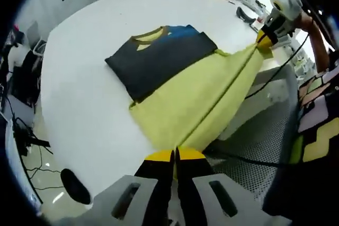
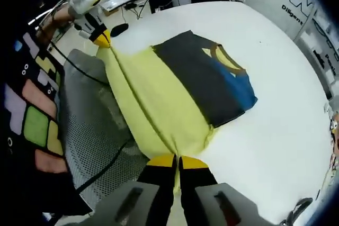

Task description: Fold the garment on the visible template until the final outline fits inside the template.

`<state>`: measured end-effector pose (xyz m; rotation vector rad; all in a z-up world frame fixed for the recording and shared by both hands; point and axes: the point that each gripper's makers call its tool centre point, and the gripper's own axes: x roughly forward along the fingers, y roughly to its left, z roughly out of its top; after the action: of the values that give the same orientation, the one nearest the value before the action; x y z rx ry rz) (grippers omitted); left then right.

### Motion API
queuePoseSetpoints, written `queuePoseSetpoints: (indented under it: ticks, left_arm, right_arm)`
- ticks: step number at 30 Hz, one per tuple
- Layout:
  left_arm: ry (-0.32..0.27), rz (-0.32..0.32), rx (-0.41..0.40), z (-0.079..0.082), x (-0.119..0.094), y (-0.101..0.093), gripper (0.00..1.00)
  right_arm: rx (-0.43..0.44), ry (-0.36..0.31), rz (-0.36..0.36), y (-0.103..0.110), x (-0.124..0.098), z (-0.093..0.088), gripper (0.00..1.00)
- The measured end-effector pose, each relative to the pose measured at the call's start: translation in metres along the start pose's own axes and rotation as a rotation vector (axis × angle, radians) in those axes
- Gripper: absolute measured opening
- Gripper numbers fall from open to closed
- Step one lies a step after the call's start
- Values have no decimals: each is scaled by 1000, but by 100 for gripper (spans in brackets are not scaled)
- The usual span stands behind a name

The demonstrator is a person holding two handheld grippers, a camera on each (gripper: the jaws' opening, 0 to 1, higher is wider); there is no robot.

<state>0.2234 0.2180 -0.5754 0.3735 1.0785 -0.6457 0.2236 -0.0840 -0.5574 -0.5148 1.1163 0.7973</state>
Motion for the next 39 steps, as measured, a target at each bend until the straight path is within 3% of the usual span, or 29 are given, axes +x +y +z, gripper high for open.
queuePoseSetpoints:
  ticks: [5,10,11,13,16,30,39]
  left_arm:
    - [-97,99,47,23,8,18,0]
    - [-160,152,52,39,12,30,0]
    - [-198,183,55,48,13,36,0]
    - [-203,187,56,51,14,37,0]
    - [-268,224,47,67,15,46,0]
    - [-366,296,82,109,30,78,0]
    - [-353,295,87,133,52,101,0]
  right_arm:
    - [5,-37,-70,-15,7,10,0]
    - [41,-90,-138,-30,9,20,0]
    - [40,-110,-165,-36,9,23,0]
    - [49,-130,-192,-43,8,28,0]
    - [58,-151,-227,-52,9,33,0]
    - [72,-248,-342,-99,14,64,0]
    - [62,-271,-373,-131,25,86,0]
